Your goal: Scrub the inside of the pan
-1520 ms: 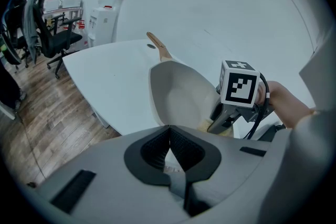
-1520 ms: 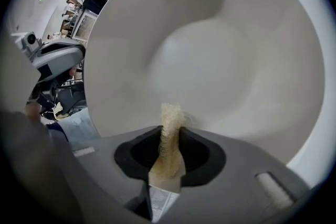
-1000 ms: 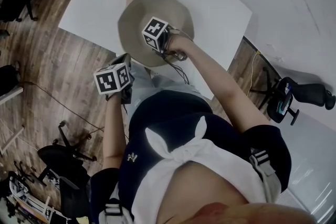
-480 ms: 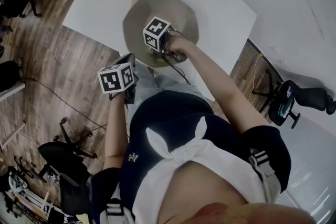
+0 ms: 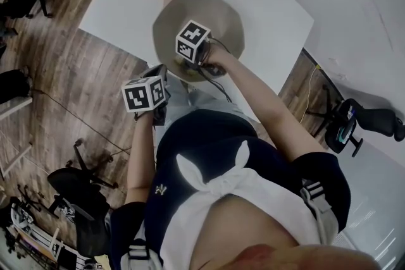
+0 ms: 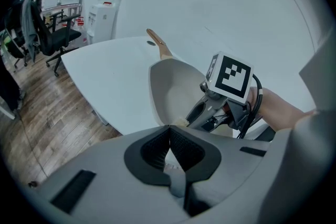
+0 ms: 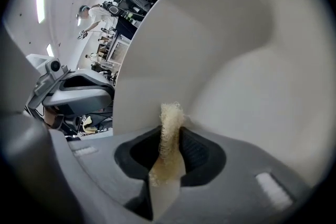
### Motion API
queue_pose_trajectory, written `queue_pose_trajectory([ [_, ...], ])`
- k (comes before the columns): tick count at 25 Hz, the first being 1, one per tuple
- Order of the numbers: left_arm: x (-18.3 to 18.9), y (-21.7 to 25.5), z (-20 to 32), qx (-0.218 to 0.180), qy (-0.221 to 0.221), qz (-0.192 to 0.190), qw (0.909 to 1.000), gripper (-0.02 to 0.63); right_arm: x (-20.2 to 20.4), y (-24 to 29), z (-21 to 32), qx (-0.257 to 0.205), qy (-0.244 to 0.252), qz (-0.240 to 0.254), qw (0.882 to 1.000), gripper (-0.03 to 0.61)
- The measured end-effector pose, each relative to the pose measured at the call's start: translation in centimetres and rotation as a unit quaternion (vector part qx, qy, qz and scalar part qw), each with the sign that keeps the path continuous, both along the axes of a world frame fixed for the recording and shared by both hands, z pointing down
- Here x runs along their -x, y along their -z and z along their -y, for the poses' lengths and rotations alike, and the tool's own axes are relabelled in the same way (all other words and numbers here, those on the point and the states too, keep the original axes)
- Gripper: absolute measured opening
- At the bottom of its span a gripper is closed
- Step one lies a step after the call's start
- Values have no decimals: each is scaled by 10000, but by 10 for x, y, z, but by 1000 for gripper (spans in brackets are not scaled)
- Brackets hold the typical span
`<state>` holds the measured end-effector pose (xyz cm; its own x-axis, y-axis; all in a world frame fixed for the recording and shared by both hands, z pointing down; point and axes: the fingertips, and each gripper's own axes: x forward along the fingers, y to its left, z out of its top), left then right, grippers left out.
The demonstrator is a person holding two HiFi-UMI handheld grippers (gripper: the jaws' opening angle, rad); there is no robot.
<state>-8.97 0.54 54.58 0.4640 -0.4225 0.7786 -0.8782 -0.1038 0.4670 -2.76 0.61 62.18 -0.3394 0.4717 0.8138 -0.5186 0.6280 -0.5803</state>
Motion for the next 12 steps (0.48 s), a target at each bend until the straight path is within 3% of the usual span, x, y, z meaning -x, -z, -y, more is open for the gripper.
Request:
queue_pose_trajectory([
  [6, 1, -1, 0, 31, -51, -27, 10000, 5, 15, 3, 6, -577, 614, 542, 9950, 92],
  [12, 1, 1, -1, 78, -106, -65, 9999, 5, 25, 5, 14, -1289, 1265, 853, 9799, 93],
])
